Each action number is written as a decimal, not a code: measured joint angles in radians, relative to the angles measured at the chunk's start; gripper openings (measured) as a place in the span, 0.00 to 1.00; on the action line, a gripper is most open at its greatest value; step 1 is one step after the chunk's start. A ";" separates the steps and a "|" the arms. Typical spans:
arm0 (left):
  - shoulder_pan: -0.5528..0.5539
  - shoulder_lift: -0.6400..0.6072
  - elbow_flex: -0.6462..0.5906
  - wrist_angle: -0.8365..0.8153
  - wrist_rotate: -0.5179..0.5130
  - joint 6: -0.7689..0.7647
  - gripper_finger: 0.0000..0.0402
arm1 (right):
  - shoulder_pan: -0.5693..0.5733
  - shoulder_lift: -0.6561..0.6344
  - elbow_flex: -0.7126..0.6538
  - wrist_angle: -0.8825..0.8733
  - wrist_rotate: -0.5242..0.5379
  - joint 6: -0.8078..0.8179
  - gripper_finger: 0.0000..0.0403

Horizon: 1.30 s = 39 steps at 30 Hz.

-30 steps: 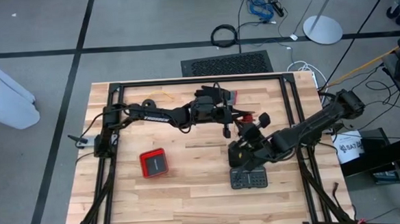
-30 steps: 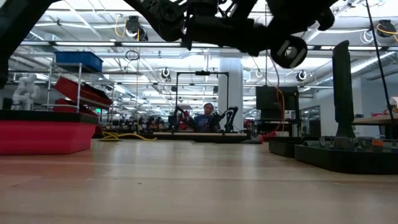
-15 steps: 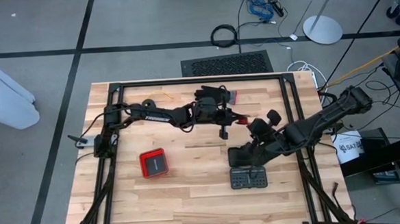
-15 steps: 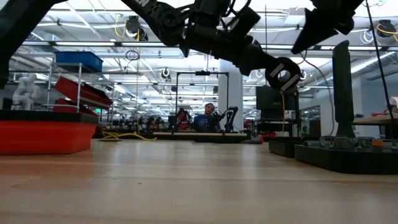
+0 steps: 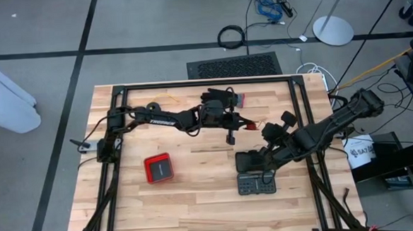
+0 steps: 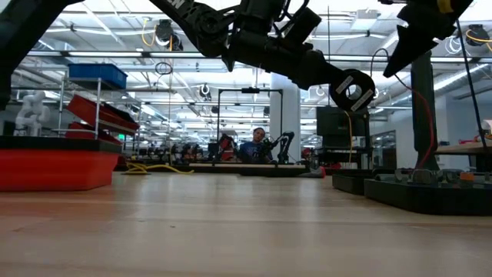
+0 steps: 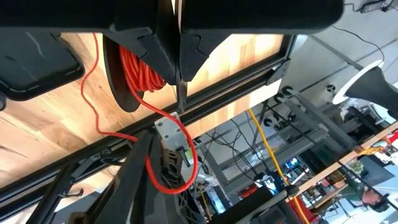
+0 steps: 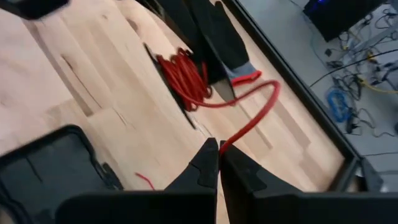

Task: Coil cords
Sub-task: Coil the red wire onto the spool

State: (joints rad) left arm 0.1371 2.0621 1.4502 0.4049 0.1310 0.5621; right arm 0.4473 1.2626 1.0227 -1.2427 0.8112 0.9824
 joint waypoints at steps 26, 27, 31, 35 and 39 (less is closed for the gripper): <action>0.034 -0.049 0.000 0.228 0.087 -0.288 0.00 | -0.073 0.061 -0.366 0.499 0.305 0.212 0.00; 0.034 -0.049 0.000 0.239 0.087 -0.293 0.00 | -0.082 0.060 -0.366 0.515 0.319 0.203 0.00; 0.031 -0.049 0.000 0.276 0.060 -0.293 0.00 | -0.107 0.061 -0.366 0.635 0.361 0.128 0.00; 0.031 -0.037 0.000 0.338 0.047 -0.312 0.00 | -0.151 0.062 -0.366 0.816 0.365 -0.027 0.00; 0.032 -0.036 0.000 0.351 0.042 -0.332 0.00 | -0.180 0.065 -0.366 0.950 0.376 -0.146 0.00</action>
State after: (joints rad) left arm 0.1687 2.0262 1.4498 0.7558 0.1729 0.2303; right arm 0.2674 1.3274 0.6563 -0.2927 1.1872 0.8360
